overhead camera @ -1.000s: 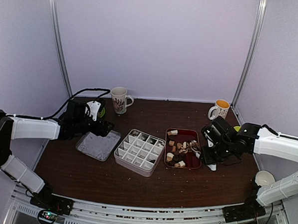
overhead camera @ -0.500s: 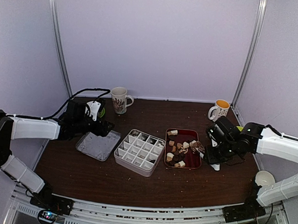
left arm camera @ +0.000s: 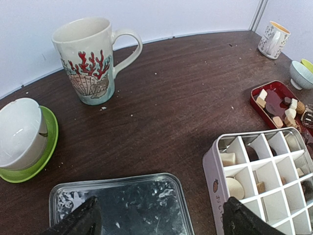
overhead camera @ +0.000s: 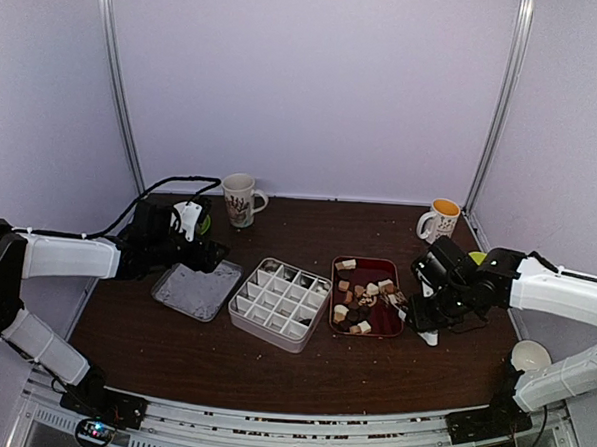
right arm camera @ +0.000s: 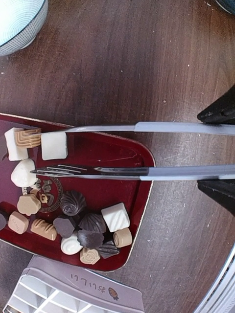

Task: Pack the chocolate
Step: Pick up the fake chocolate from the plate.

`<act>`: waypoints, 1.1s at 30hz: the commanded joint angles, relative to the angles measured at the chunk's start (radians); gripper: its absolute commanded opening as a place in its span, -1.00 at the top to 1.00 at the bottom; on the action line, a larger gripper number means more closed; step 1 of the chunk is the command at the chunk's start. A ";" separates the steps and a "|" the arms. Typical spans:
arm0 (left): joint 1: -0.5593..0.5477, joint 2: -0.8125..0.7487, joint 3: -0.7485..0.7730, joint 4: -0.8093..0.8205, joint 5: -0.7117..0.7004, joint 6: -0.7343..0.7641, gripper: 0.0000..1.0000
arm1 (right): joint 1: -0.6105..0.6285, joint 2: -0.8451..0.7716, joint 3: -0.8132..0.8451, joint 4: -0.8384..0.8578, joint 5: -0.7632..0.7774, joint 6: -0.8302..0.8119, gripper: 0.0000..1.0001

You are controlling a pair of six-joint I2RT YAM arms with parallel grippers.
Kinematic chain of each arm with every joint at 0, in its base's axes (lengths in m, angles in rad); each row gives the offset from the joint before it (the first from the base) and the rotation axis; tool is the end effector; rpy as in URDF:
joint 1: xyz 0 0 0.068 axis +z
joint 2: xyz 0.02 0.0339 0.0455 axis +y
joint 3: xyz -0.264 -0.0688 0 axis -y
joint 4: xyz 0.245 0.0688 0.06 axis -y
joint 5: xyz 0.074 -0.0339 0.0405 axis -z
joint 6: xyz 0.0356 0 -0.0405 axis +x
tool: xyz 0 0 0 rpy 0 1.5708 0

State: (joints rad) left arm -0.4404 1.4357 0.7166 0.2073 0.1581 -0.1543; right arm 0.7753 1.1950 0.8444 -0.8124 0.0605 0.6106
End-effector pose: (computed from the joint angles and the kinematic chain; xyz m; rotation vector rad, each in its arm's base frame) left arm 0.2721 -0.1344 0.2054 0.3988 2.0808 -0.5232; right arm 0.1567 0.1505 0.2307 -0.2109 2.7661 0.3018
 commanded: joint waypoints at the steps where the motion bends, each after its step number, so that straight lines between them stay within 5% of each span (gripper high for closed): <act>1: -0.006 -0.017 0.024 0.004 -0.001 0.012 -0.76 | -0.006 0.009 -0.003 0.037 -0.031 0.003 0.27; 33: -0.005 -0.040 0.007 0.021 -0.002 0.015 -0.75 | -0.006 -0.093 0.004 0.099 -0.074 -0.044 0.47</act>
State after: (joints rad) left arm -0.4404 1.4174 0.7166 0.2081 0.1581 -0.1543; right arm 0.7734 1.1213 0.8440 -0.7528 -0.0048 0.5747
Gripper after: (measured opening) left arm 0.878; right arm 0.308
